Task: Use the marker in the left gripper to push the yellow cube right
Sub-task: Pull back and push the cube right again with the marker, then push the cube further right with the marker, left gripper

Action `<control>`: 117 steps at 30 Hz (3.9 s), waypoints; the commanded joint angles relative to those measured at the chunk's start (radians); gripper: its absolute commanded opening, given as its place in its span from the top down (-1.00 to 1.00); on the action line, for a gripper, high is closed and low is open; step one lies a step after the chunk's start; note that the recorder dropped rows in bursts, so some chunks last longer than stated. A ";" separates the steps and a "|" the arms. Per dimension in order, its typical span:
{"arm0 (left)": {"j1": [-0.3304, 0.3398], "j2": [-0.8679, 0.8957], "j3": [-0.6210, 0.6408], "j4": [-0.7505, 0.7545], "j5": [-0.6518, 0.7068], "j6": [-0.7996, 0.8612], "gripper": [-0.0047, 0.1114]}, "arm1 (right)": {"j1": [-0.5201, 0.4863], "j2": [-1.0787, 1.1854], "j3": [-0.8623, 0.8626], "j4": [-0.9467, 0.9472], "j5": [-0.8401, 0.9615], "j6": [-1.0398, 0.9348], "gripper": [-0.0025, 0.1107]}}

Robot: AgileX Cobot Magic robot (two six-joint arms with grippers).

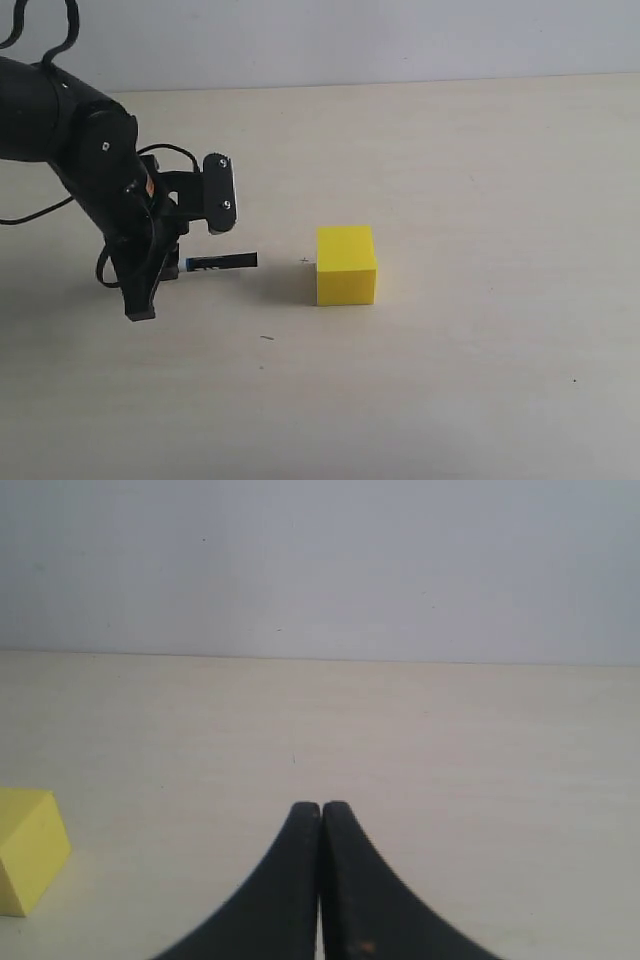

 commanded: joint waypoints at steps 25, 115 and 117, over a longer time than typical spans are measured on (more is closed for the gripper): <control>-0.289 0.126 -0.200 -0.078 -0.034 -0.003 0.92 | -0.006 -0.005 0.004 0.001 -0.010 -0.005 0.96; -0.407 0.244 -0.402 -0.101 -0.088 -0.207 0.92 | -0.006 -0.005 0.004 0.001 -0.004 -0.005 0.96; -0.400 0.244 -0.402 -0.099 -0.066 -0.245 0.92 | -0.006 -0.005 0.004 0.001 -0.004 -0.005 0.96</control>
